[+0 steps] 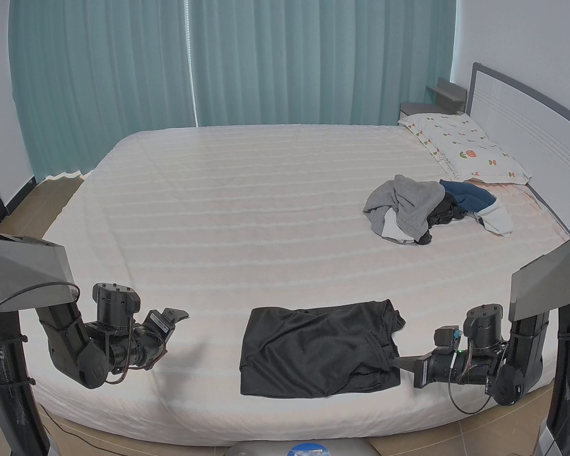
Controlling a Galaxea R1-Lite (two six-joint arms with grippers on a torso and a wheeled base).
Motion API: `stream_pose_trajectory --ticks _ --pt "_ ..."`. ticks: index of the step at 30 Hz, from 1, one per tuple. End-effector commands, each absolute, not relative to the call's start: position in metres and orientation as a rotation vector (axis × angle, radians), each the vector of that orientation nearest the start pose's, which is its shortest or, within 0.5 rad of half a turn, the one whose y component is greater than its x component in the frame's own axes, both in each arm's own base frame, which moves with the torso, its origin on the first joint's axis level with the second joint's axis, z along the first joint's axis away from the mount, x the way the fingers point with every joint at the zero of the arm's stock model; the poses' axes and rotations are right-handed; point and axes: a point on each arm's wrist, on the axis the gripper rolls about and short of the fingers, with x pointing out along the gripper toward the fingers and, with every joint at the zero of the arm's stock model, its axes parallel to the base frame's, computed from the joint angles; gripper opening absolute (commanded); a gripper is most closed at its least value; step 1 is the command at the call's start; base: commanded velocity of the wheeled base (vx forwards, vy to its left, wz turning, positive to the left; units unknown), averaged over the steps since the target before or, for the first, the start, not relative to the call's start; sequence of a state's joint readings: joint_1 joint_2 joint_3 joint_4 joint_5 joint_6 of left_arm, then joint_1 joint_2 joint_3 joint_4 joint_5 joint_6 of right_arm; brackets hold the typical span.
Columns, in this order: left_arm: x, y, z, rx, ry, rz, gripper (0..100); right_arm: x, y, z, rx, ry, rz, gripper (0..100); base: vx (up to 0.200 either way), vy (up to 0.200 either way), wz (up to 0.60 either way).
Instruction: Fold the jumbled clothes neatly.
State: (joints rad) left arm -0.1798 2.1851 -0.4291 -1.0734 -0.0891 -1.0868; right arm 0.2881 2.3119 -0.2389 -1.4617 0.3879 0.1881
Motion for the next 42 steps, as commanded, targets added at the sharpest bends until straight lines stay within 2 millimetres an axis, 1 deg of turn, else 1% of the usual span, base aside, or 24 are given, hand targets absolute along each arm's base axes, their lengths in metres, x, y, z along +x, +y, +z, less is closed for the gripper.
stream_pose_trajectory --ticks 1,3,4,8,10,11,12,14,16,17,19,21,23,26,28,30,32,34,37,42 --pt "0.289 -0.054 -0.006 -0.998 0.756 0.139 100 0.232 0.058 -0.052 0.179 0.798 0.556 0 0.000 0.000 0.00" --pt "0.288 -0.054 -0.007 -0.992 0.759 0.138 100 0.230 0.053 -0.057 0.160 0.806 0.580 0 0.000 0.000 0.00" --pt "0.288 -0.054 -0.007 -0.992 0.759 0.138 100 0.230 0.051 -0.058 0.156 0.796 0.588 100 0.000 0.000 0.00" --pt "0.288 -0.054 -0.007 -0.990 0.759 0.138 100 0.234 0.047 -0.053 0.166 0.764 0.590 100 0.000 0.000 0.00" --pt "0.288 -0.054 -0.007 -0.990 0.759 0.138 100 0.237 0.039 -0.040 0.189 0.708 0.600 100 0.000 0.000 0.00" --pt "0.288 -0.054 -0.007 -0.990 0.759 0.138 100 0.237 0.039 -0.040 0.189 0.708 0.600 100 0.000 0.000 0.00" --pt "0.288 -0.054 -0.007 -0.990 0.759 0.138 100 0.240 0.032 -0.030 0.218 0.664 0.622 100 0.000 0.000 0.00" --pt "0.288 -0.054 -0.007 -0.990 0.757 0.137 100 0.243 0.025 -0.020 0.251 0.624 0.627 100 0.000 0.000 0.00" --pt "0.288 -0.054 -0.007 -0.990 0.757 0.137 100 0.244 0.024 -0.015 0.278 0.609 0.627 100 0.000 0.000 0.00" --pt "0.288 -0.054 -0.007 -0.990 0.757 0.137 100 0.249 0.027 -0.008 0.339 0.596 0.631 100 0.000 0.000 0.00" --pt "0.288 -0.054 -0.007 -0.990 0.759 0.138 100 0.253 0.035 -0.004 0.426 0.611 0.635 100 0.000 0.000 0.00" --pt "0.288 -0.054 -0.007 -0.990 0.757 0.137 100 0.256 0.049 -0.003 0.508 0.640 0.642 100 0.000 0.000 0.00" --pt "0.288 -0.054 -0.007 -0.989 0.759 0.137 100 0.257 0.058 -0.004 0.572 0.675 0.647 100 0.000 0.000 0.00" --pt "0.288 -0.054 -0.007 -0.989 0.759 0.137 100 0.256 0.069 -0.009 0.612 0.721 0.666 100 0.000 0.000 0.00" --pt "0.288 -0.054 -0.007 -0.989 0.759 0.137 100 0.256 0.071 -0.012 0.614 0.731 0.668 100 0.000 0.000 0.00" --pt "0.289 -0.054 -0.006 -0.989 0.757 0.136 100 0.257 0.077 -0.021 0.612 0.764 0.676 100 0.000 0.000 0.00" --pt "0.289 -0.054 -0.006 -0.989 0.757 0.136 100 0.258 0.079 -0.025 0.610 0.773 0.676 100 0.000 0.000 0.00" --pt "0.289 -0.054 -0.006 -0.989 0.757 0.136 100 0.262 0.082 -0.033 0.595 0.773 0.631 100 0.000 0.000 0.00" --pt "0.289 -0.055 -0.006 -0.988 0.758 0.135 100 0.267 0.081 -0.032 0.585 0.741 0.596 100 0.000 0.000 0.00" --pt "0.289 -0.055 -0.007 -0.988 0.758 0.135 100 0.268 0.078 -0.024 0.585 0.711 0.592 100 0.000 0.000 0.00"
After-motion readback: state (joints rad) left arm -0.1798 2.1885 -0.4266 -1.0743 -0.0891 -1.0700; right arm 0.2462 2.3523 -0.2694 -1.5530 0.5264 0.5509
